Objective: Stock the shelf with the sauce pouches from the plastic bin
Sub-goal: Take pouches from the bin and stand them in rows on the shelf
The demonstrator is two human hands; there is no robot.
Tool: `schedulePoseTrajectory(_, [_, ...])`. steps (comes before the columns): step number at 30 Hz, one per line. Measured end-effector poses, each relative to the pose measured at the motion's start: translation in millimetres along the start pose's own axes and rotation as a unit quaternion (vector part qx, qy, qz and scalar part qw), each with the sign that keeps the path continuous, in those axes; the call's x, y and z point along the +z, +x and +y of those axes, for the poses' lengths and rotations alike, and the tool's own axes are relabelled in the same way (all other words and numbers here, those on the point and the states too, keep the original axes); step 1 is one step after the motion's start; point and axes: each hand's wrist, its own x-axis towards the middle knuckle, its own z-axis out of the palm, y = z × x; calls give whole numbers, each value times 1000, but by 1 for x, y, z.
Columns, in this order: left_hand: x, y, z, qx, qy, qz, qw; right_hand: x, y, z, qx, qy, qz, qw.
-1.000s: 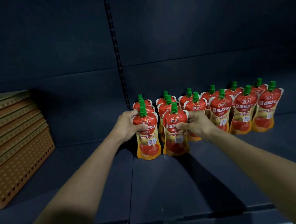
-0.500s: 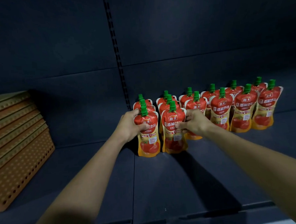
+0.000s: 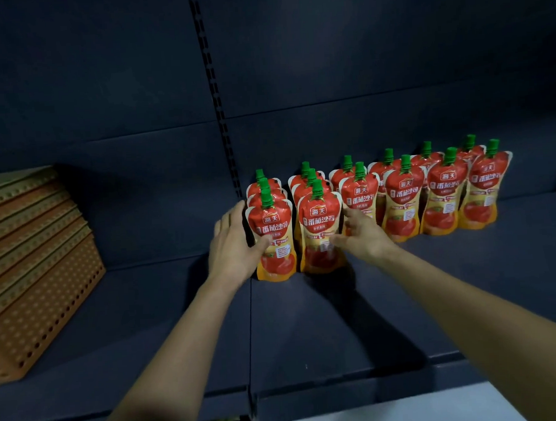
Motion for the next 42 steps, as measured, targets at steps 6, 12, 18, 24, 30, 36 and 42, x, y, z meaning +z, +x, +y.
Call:
schedulePoseTrajectory(6, [26,-73,5,-30,25,-34,999,-14,-71,32,-63,-168,14,984])
schedulePoseTrajectory(12, [53,-183,58,22,-23,-57,998,-36,-189,71,-120,-209,110,964])
schedulePoseTrajectory(18, [85,-292,136,102,-74,-133,983,-76,-329,131,-92,-199,163,962])
schedulePoseTrajectory(24, [130,-403,218,173,-94,-244,950,-135,-468,206,48,-192,184,963])
schedulePoseTrajectory(30, [189,-504,292,249,-106,-390,880,-202,-594,276,201,-205,226,931])
schedulePoseTrajectory(36, [246,-571,372,296,-101,-491,813,-261,-688,335,329,-160,272,890])
schedulePoseTrajectory(42, [318,-626,453,333,-103,-570,744,-317,-756,403,409,-86,333,845])
